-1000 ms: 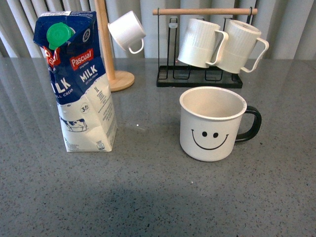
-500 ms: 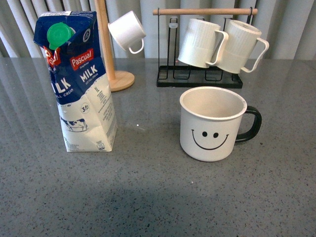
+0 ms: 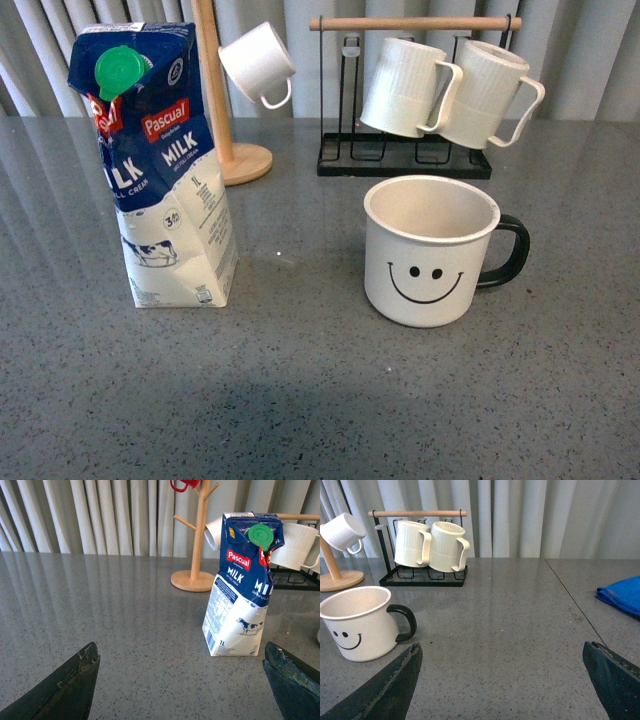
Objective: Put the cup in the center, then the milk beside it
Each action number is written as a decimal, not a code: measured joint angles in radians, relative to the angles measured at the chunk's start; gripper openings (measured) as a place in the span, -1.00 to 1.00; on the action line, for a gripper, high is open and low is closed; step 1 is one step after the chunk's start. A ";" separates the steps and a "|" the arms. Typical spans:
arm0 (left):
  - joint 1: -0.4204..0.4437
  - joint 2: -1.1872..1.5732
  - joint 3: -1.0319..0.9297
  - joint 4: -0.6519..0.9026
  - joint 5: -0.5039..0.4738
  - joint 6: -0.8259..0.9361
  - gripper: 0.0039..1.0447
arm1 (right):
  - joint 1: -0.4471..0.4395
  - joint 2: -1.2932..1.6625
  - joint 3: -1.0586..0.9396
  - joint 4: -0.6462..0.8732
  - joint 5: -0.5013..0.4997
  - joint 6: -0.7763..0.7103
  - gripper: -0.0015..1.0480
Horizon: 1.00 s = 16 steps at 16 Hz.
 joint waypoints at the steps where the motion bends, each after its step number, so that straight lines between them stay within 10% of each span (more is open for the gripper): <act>1: 0.000 0.000 0.000 0.000 0.000 0.000 0.88 | 0.000 0.000 0.000 0.000 0.000 0.000 0.87; 7: -0.105 0.115 0.060 -0.075 -0.151 -0.013 0.88 | 0.000 0.000 0.000 0.000 0.000 0.000 0.87; 16: -0.274 1.028 0.481 0.479 -0.033 -0.040 0.88 | 0.000 0.000 0.000 0.000 0.000 0.000 0.87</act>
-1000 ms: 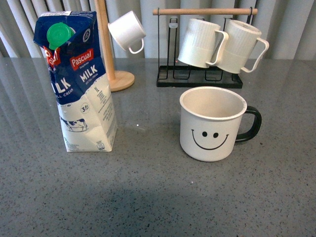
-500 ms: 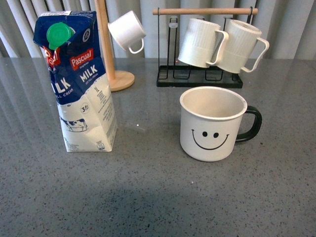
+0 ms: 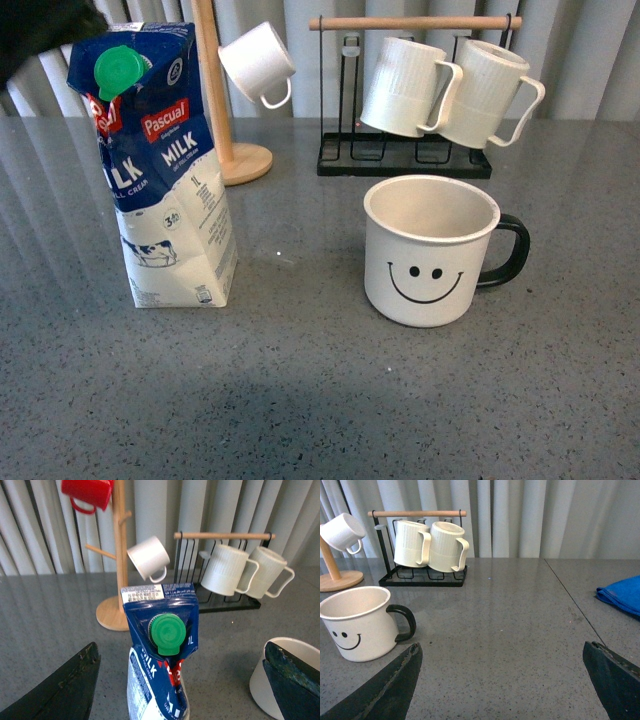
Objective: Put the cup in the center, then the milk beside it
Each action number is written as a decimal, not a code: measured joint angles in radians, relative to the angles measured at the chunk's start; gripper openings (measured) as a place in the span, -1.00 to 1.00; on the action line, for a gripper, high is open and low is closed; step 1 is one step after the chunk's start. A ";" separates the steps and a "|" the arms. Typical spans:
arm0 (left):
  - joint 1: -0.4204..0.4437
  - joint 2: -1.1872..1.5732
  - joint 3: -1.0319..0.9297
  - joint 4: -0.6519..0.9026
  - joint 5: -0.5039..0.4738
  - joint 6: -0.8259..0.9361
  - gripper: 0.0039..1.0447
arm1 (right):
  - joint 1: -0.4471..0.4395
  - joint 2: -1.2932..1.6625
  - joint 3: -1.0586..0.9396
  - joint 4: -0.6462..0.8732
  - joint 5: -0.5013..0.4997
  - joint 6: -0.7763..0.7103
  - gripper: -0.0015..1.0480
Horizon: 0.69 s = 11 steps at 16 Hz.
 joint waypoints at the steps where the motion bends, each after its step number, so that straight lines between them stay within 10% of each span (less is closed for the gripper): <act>1: 0.001 0.077 0.038 -0.013 0.022 -0.008 0.88 | 0.000 0.000 0.000 0.000 0.000 0.000 0.87; 11: 0.003 0.383 0.215 -0.075 -0.047 -0.025 0.81 | 0.000 0.000 0.000 0.000 0.000 0.000 0.87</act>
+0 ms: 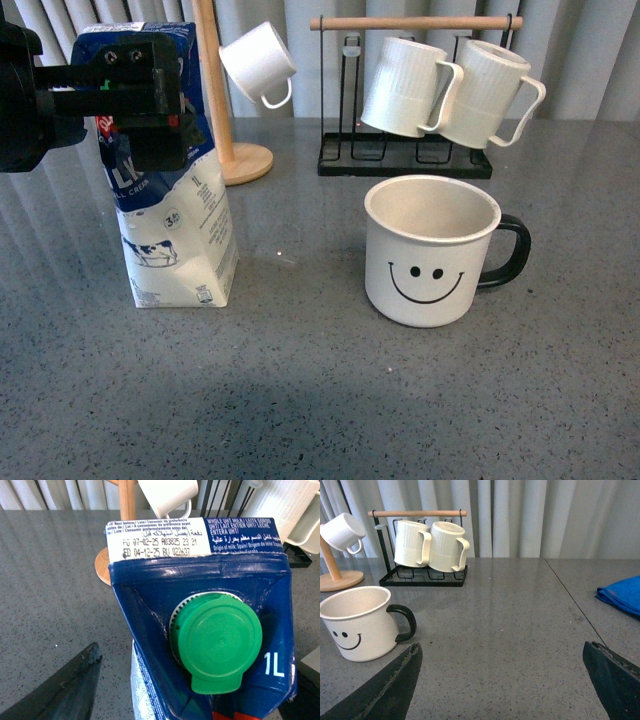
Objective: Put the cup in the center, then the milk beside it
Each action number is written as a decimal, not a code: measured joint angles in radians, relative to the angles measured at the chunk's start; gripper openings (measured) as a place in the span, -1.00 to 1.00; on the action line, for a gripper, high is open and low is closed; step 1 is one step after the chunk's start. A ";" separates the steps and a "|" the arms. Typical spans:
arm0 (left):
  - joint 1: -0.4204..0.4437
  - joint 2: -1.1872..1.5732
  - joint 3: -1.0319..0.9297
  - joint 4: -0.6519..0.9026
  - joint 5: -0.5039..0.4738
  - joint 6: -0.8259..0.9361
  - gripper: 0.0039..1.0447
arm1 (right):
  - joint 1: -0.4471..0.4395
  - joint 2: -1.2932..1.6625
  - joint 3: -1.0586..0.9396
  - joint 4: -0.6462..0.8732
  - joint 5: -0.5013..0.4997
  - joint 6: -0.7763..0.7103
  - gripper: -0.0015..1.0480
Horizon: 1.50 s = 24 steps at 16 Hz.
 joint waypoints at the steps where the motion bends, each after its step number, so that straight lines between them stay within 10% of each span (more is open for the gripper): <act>1: -0.007 0.001 0.005 0.004 -0.021 0.001 0.54 | 0.000 0.000 0.000 0.000 0.000 0.000 0.87; 3: -0.025 0.001 0.008 0.006 -0.035 0.007 0.09 | 0.000 0.000 0.000 0.000 0.000 0.000 0.87; 5: -0.054 -0.045 -0.025 -0.005 -0.073 0.010 -0.96 | 0.000 0.000 0.000 0.000 0.000 0.000 0.87; 10: -0.266 -0.116 -0.035 0.032 -0.295 -0.096 -0.96 | 0.000 0.000 0.000 0.000 0.000 0.000 0.87; 24: -0.354 -0.036 0.005 0.070 -0.393 -0.171 -0.96 | 0.000 0.000 0.000 0.000 0.000 0.000 0.87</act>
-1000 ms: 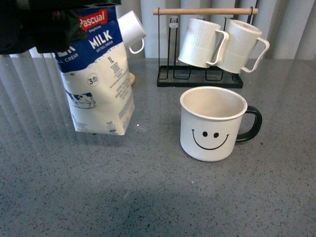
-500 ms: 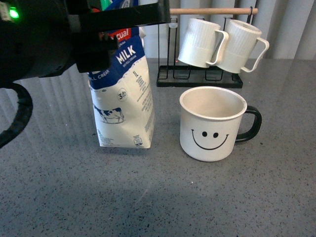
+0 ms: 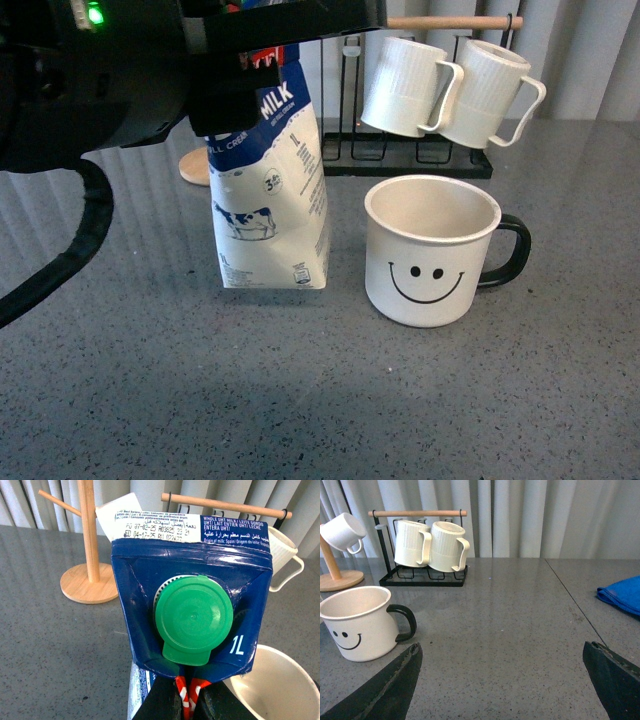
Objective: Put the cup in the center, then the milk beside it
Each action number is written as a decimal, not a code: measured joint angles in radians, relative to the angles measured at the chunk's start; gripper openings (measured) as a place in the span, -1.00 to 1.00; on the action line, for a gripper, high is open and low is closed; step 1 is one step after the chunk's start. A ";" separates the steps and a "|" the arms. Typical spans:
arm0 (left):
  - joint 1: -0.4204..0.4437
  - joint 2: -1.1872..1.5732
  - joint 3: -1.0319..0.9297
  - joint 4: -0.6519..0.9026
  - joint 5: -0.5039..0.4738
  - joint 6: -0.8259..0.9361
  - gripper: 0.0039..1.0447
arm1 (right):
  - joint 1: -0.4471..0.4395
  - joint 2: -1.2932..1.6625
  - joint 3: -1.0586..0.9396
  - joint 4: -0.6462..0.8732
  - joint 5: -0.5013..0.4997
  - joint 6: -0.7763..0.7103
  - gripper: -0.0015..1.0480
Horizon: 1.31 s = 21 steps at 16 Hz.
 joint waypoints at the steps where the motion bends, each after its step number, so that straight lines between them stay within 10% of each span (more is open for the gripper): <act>1: -0.002 0.003 0.002 0.002 -0.002 -0.002 -0.96 | 0.000 0.000 0.000 0.000 0.000 0.000 0.87; 12: -0.063 0.161 0.033 0.068 -0.053 -0.037 -0.91 | 0.000 0.000 0.000 0.000 0.000 0.000 0.87; 21: -0.065 0.104 0.031 0.031 -0.032 -0.086 0.92 | 0.000 0.000 0.000 0.000 0.000 0.000 0.87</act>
